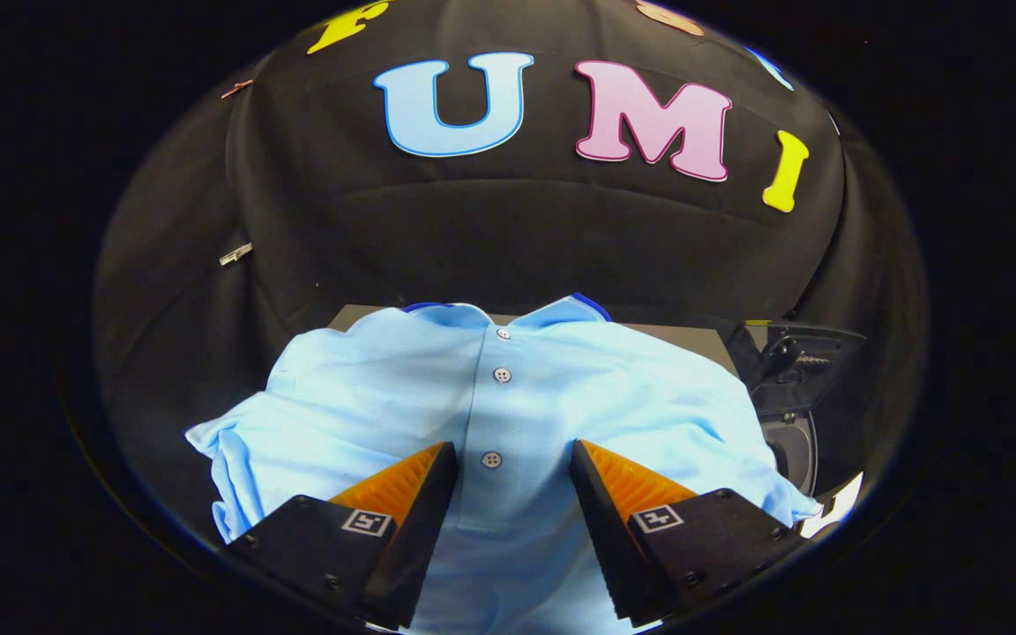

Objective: Put the clothes into the washing machine and then close the washing machine lid.

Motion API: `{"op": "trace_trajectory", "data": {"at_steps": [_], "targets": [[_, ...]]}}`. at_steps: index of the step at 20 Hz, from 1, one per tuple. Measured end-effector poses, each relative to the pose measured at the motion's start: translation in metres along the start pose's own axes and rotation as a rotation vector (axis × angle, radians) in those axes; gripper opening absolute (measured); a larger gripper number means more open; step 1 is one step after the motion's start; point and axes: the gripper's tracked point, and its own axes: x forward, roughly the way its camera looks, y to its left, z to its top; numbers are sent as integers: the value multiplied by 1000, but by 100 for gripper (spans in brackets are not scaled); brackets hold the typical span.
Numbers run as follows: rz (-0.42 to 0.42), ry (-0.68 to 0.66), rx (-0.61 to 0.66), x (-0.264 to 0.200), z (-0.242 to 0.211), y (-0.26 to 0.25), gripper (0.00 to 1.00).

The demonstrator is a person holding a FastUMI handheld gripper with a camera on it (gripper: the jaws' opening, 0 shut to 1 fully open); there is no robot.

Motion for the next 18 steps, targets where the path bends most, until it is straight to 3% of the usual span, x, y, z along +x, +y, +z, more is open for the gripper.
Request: {"op": "trace_trajectory", "data": {"at_steps": [3,4,5,6,9,18], "targets": [[0,8,-3,1,-2,0,82],[2,-7,-10,1,1,0,66],[4,-3,-18,2,-2,3,65],[1,-15,-32,-1,0,4,42],[0,-28,-71,2,-1,7,23],[14,-34,-71,-1,0,3,22]]}}
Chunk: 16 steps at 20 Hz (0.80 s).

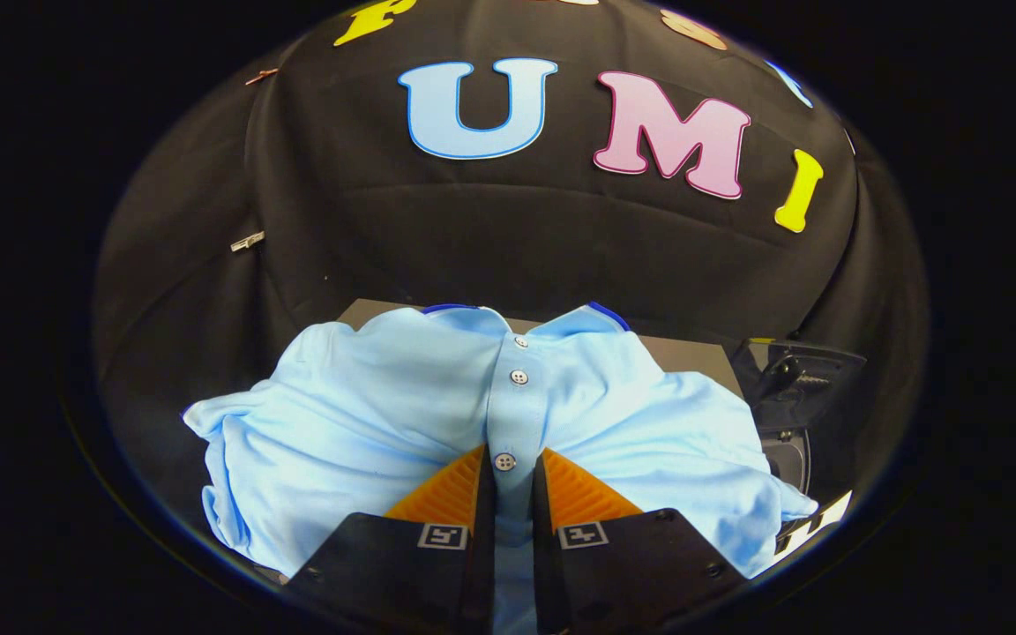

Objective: Put the clothes into the washing machine and then close the washing machine lid.

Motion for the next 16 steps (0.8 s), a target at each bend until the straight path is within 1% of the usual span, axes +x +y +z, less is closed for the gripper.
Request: {"op": "trace_trajectory", "data": {"at_steps": [4,5,6,7,8,10,14,16], "targets": [[-14,-5,-28,-6,-3,-4,23],[-26,-24,-49,-5,-1,-4,23],[-49,-14,-50,-1,-6,-11,14],[-56,-16,-59,-9,-5,-10,5],[-55,-19,-66,-11,-5,-10,5],[-30,-21,-46,-15,-8,-9,5],[70,-26,38,-26,-4,-13,5],[89,-63,13,-37,8,-19,5]]}}
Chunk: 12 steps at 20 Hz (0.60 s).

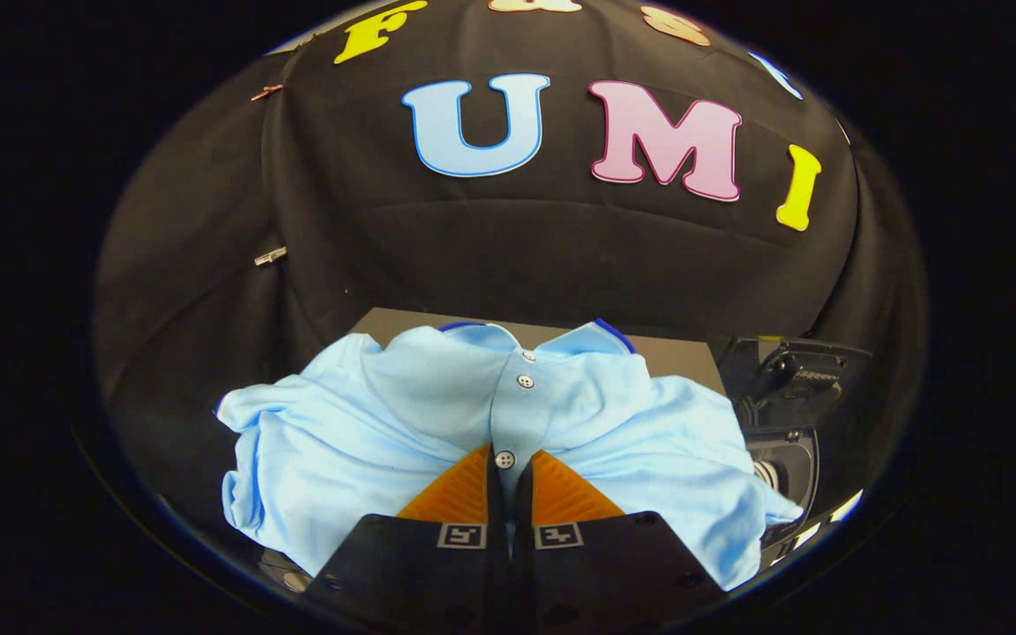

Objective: Put the clothes into the washing machine and then close the washing machine lid.

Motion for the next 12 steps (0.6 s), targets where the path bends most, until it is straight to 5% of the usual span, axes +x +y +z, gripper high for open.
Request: {"op": "trace_trajectory", "data": {"at_steps": [5,12], "targets": [[52,-117,-117,-24,21,-14,5],[81,-150,-96,-34,39,-80,5]]}}
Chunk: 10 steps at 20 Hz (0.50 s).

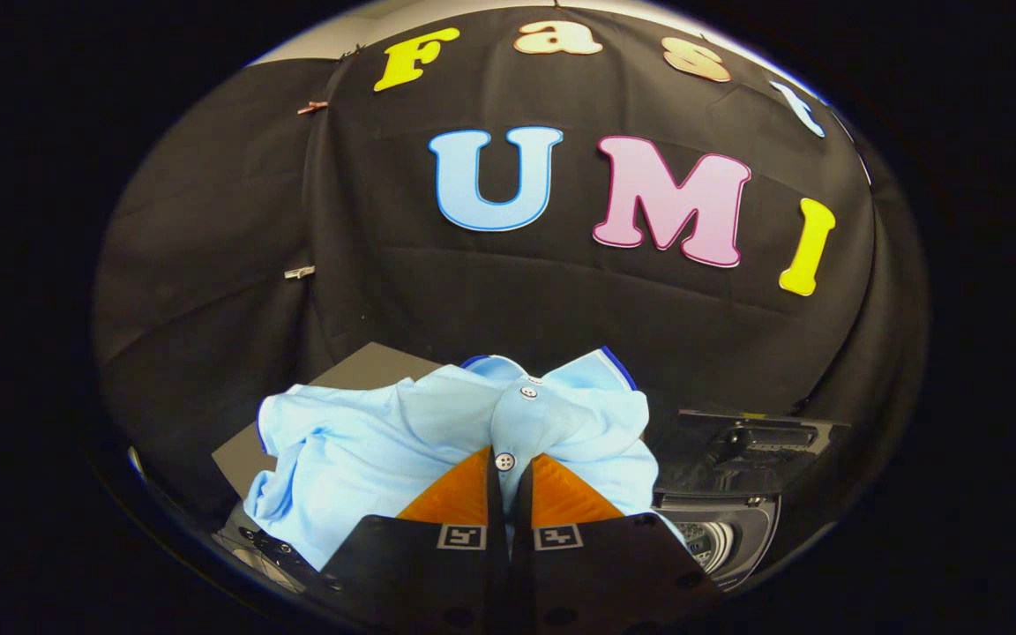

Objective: Put the clothes into the washing machine and then close the washing machine lid.

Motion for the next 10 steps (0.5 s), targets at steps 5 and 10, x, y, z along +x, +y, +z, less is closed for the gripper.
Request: {"op": "trace_trajectory", "data": {"at_steps": [5,10], "targets": [[7,-1,30,-13,3,-70,5],[9,-14,28,-31,-2,-135,5]]}}
